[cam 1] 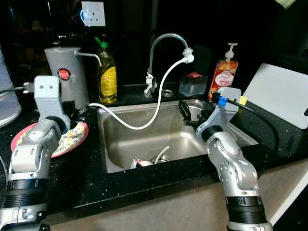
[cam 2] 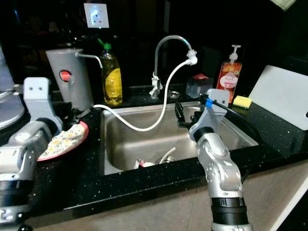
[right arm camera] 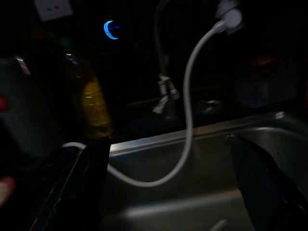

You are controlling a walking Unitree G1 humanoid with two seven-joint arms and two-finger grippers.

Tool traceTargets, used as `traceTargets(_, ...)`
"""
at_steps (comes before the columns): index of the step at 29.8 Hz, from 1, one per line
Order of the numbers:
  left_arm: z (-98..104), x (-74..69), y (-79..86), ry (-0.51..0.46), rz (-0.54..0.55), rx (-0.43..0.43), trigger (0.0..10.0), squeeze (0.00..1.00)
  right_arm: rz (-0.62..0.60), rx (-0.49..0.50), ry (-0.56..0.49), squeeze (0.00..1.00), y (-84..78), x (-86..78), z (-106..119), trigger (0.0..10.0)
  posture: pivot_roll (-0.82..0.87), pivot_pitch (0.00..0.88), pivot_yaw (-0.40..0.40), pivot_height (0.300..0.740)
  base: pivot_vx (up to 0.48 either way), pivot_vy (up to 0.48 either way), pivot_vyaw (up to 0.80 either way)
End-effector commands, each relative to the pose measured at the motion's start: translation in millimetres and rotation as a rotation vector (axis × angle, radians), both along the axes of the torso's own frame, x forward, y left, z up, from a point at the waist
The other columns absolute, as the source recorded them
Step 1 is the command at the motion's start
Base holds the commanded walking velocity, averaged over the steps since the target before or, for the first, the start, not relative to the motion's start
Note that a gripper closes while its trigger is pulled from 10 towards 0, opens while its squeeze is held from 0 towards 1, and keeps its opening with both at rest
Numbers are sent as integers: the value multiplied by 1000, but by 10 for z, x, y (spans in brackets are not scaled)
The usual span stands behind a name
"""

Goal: Kitchen organization

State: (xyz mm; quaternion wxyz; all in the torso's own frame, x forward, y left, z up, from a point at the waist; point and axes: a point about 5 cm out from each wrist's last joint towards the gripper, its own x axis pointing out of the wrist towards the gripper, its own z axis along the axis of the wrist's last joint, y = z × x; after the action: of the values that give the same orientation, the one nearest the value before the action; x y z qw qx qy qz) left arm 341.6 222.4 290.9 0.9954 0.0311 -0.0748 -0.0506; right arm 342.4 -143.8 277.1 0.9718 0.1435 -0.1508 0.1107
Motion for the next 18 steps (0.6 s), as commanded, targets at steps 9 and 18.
traceTargets(9,-58,-204,-433,-36,-373,124,10000,0,307,96,-36,0,247,-172,163,10000,-35,3,-17,740,0,0,0)
traceTargets(18,-168,-400,-778,-36,-634,253,10000,0,508,39,-63,0,453,-354,215,10000,-40,5,-20,740,0,0,0)
